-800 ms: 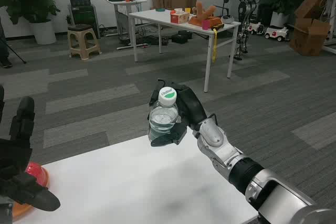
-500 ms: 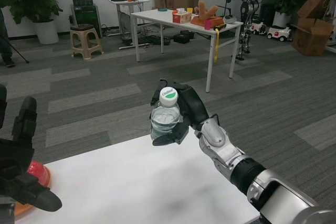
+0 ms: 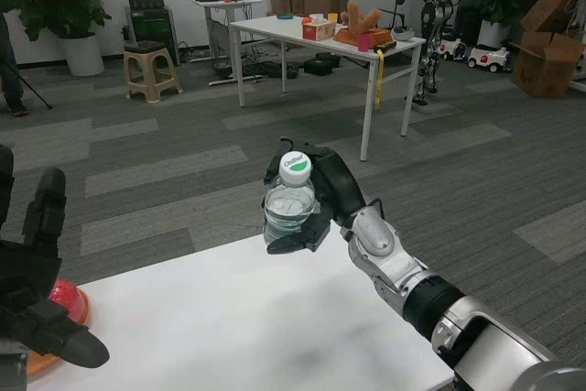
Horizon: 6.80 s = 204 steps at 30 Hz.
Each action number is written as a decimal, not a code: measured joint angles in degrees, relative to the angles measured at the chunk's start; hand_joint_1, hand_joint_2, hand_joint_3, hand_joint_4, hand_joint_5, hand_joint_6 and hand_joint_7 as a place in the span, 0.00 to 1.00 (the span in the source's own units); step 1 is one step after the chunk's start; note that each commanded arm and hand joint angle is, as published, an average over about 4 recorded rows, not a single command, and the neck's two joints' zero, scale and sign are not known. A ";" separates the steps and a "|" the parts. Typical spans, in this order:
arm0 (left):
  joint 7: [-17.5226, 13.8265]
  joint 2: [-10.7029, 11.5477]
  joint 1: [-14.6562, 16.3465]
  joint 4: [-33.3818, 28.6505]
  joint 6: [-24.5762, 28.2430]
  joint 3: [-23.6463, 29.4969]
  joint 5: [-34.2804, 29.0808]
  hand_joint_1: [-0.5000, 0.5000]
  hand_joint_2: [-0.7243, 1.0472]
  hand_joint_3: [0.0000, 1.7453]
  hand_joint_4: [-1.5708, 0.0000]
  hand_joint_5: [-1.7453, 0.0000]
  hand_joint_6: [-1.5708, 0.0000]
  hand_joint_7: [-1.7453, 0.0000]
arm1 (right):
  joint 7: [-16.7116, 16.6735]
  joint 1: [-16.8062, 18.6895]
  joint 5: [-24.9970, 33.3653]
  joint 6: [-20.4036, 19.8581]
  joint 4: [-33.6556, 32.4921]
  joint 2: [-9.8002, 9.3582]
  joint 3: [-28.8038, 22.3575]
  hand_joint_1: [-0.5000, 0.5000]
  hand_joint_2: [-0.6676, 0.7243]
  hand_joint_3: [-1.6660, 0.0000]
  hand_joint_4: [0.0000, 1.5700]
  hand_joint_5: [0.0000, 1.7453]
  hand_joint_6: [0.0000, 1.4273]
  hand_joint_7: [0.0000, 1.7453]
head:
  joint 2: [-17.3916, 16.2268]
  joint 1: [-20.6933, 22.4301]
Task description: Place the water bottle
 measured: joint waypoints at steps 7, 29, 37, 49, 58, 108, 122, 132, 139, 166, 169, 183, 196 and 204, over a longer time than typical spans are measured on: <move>0.00 0.00 0.00 0.00 0.00 0.00 0.00 0.07 0.10 0.05 1.00 0.94 1.00 1.00 | 0.00 0.00 0.00 0.00 0.00 0.00 0.00 0.83 0.23 0.52 1.00 0.78 0.92 0.76 | 0.04 0.03; -0.01 -0.02 0.05 -0.03 -0.06 -0.01 0.00 0.07 0.10 0.05 1.00 0.94 1.00 1.00 | -0.37 0.75 0.08 0.09 6.73 -0.04 -4.13 0.83 0.23 0.52 1.00 0.78 0.92 0.78 | -3.31 -1.11; -0.01 -0.05 0.06 -0.04 -0.08 -0.07 0.00 0.07 0.10 0.05 1.00 0.94 1.00 1.00 | -0.45 1.60 0.08 0.09 10.55 -0.01 -4.35 0.83 0.23 0.52 1.00 0.78 0.92 0.78 | -7.15 -2.37; 0.00 -0.17 0.08 -0.08 -0.09 0.02 0.08 0.07 0.10 0.05 1.00 0.94 1.00 1.00 | -0.48 2.49 0.07 0.00 18.24 0.17 -4.18 0.83 0.23 0.57 1.00 0.78 0.94 0.80 | -10.43 -3.67; 0.00 -0.34 0.10 -0.17 -0.11 0.11 0.08 0.07 0.10 0.04 1.00 0.94 1.00 1.00 | -0.49 2.95 0.04 -0.16 26.29 0.89 -3.51 0.83 0.27 0.60 1.00 0.83 0.94 0.80 | -11.07 -3.99; -0.02 -0.63 0.11 -0.19 -0.27 0.26 0.08 0.07 0.10 0.05 1.00 0.94 1.00 1.00 | 6.03 5.63 0.84 -1.54 29.06 2.38 -9.54 0.65 0.28 0.75 0.64 0.89 0.38 0.71 | -10.24 -4.48; -0.02 -0.63 0.11 -0.19 -0.27 0.26 0.08 0.07 0.10 0.05 1.00 0.94 1.00 1.00 | 7.51 6.11 0.82 -1.45 28.88 2.51 -10.01 0.07 0.72 0.90 0.40 0.75 0.09 0.63 | -10.27 -4.41; -0.02 -0.64 0.11 -0.19 -0.27 0.27 0.09 0.07 0.10 0.05 1.00 0.94 1.00 1.00 | 11.28 6.46 0.76 -0.40 28.90 2.56 -10.44 0.04 0.93 0.90 0.00 0.29 0.00 0.43 | -9.85 -4.39; -0.02 -0.64 0.11 -0.19 -0.27 0.27 0.08 0.07 0.10 0.05 1.00 0.94 1.00 1.00 | 12.85 6.46 0.80 0.23 28.84 2.56 -11.25 0.04 0.95 0.90 0.00 0.00 0.00 0.26 | -9.52 -4.38; -0.03 -0.79 0.17 -0.34 -0.39 0.41 0.09 0.07 0.10 0.05 1.00 0.94 1.00 1.00 | 15.14 12.58 0.82 1.11 8.84 3.94 -31.49 0.00 0.95 0.94 0.00 0.00 0.00 0.08 | -7.85 -4.43; -0.03 -0.84 0.20 -0.40 -0.43 0.42 0.10 0.07 0.10 0.04 1.00 0.94 1.00 1.00 | 15.20 14.16 0.95 1.14 3.48 4.04 -33.35 0.00 0.95 0.95 0.00 0.00 0.00 0.08 | -7.46 -4.43; -0.02 -0.89 0.23 -0.42 -0.79 1.29 0.10 0.07 0.10 0.05 1.00 0.94 1.00 1.00 | 15.20 19.41 1.23 1.20 -13.23 4.24 -37.28 0.00 0.95 0.95 0.00 0.00 0.00 0.08 | -5.10 -3.58; -0.02 -0.88 -0.23 -0.41 -0.86 1.58 0.11 0.07 0.10 0.05 1.00 0.94 1.00 1.00 | 14.99 20.93 1.67 1.22 -21.14 4.16 -38.64 0.00 0.95 0.95 0.00 0.00 0.00 0.08 | -1.42 -3.48; -0.02 -0.88 -0.75 -0.41 -0.87 1.60 0.13 0.07 0.10 0.05 1.00 0.94 1.00 1.00 | 14.54 21.52 1.74 1.22 -23.29 4.16 -38.58 0.00 0.94 0.95 0.00 0.00 0.00 0.09 | 0.20 -2.88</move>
